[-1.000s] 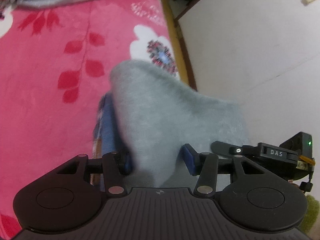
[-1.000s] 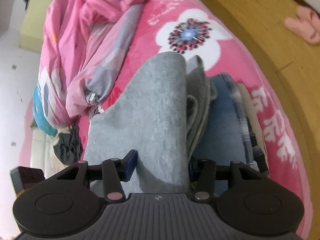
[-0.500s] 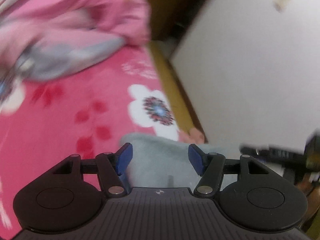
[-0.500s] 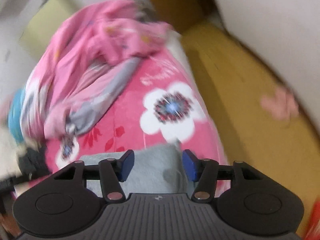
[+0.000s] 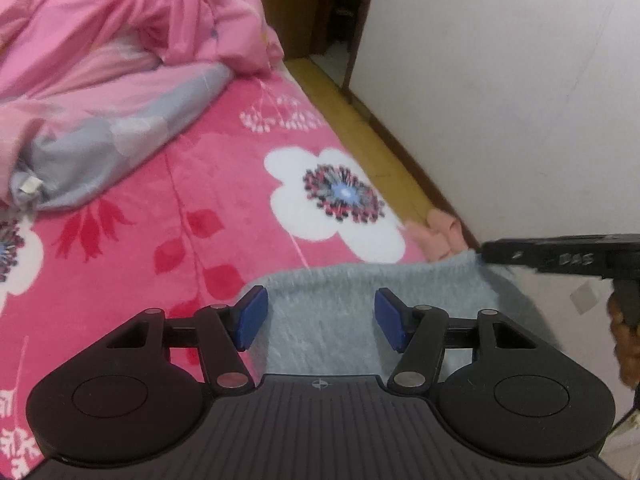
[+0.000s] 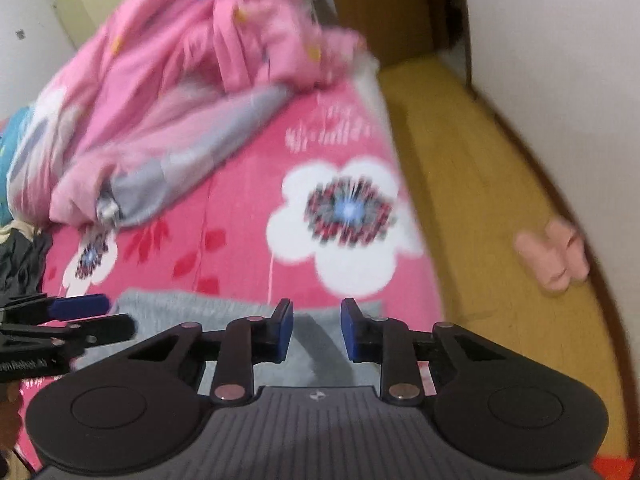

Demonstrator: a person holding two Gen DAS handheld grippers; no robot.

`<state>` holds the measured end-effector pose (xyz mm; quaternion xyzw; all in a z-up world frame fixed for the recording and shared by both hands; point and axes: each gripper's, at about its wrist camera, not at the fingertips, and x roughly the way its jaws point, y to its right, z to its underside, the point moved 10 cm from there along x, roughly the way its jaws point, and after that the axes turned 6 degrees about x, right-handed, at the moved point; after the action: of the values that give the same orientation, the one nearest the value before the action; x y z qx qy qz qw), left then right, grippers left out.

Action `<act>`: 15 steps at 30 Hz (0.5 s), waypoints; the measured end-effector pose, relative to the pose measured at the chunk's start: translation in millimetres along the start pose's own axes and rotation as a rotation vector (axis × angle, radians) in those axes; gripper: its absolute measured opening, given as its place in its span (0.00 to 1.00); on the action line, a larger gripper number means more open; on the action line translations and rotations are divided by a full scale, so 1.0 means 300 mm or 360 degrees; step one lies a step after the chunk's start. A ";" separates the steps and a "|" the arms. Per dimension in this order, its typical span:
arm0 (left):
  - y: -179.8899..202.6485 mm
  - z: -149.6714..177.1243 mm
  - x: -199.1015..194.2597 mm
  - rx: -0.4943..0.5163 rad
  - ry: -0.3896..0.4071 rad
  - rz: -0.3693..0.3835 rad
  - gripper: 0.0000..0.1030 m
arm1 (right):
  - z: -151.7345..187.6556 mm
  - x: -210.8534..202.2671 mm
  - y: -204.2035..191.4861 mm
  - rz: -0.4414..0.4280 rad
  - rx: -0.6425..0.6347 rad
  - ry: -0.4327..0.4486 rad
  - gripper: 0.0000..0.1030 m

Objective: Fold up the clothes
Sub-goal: 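Lower the grey sweatshirt onto the stack and open both grippers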

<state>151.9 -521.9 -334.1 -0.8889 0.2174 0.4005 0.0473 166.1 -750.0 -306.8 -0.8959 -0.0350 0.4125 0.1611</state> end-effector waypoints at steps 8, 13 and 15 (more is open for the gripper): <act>0.146 0.190 -0.195 0.0295 -0.0109 0.0137 0.59 | 0.138 -0.275 -0.022 -0.0099 -0.0289 -0.0096 0.28; 0.196 0.324 -0.139 0.0358 -0.0258 0.0138 0.61 | 0.386 -0.209 -0.096 -0.0148 -0.0531 -0.0376 0.27; 0.196 0.338 -0.110 0.0337 -0.0296 0.0139 0.61 | 0.442 -0.154 -0.086 -0.0083 -0.0578 -0.0416 0.27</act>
<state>37.6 -537.3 -373.1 -0.8278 0.2915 0.4575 0.1433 38.1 -700.3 -345.6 -0.8479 -0.1524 0.5078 0.0019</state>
